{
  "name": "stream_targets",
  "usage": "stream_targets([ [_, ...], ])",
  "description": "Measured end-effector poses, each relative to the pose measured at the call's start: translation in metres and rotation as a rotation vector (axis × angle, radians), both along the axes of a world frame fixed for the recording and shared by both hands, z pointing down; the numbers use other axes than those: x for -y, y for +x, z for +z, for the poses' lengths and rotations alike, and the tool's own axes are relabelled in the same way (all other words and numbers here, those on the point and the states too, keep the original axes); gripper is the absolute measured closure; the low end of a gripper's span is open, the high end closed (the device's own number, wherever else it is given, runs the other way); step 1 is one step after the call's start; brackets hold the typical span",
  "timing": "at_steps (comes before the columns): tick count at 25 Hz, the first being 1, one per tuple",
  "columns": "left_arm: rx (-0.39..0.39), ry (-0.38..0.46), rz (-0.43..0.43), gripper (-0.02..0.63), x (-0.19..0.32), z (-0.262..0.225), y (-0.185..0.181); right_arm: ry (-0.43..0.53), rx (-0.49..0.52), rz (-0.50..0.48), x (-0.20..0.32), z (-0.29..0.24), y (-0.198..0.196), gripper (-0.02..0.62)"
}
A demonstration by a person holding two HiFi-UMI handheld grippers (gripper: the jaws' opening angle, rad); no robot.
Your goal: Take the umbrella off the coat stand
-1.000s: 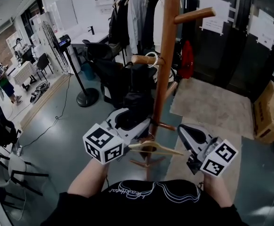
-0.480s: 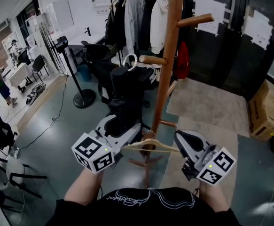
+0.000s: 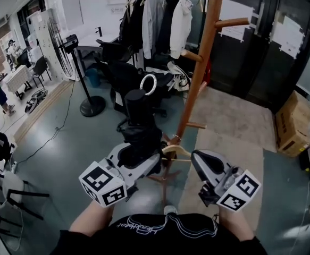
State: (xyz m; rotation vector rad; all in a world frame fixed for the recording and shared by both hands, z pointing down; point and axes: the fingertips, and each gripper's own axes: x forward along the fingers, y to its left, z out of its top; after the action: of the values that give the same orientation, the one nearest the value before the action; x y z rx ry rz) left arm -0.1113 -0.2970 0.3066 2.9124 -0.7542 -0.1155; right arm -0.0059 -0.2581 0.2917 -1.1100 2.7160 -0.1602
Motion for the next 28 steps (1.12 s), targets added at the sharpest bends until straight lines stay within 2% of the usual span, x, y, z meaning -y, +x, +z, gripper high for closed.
stream_targets([
  [7, -0.027, -0.108, 0.061, 0.385, -0.051, 0.041, -0.024, -0.048, 0.014, 0.032, -0.039, 0.024, -0.033, 0.598],
  [14, -0.022, -0.184, 0.114, 0.383, -0.08, 0.065, -0.033, -0.112, 0.054, 0.075, -0.055, 0.043, -0.042, 0.597],
  [21, -0.013, -0.196, 0.148, 0.383, -0.095, 0.068, -0.033, -0.123, 0.059, 0.099, -0.064, 0.045, -0.044, 0.597],
  [28, -0.002, -0.147, 0.16, 0.383, -0.099, 0.048, -0.026, -0.054, 0.048, 0.09, -0.07, 0.016, -0.04, 0.594],
])
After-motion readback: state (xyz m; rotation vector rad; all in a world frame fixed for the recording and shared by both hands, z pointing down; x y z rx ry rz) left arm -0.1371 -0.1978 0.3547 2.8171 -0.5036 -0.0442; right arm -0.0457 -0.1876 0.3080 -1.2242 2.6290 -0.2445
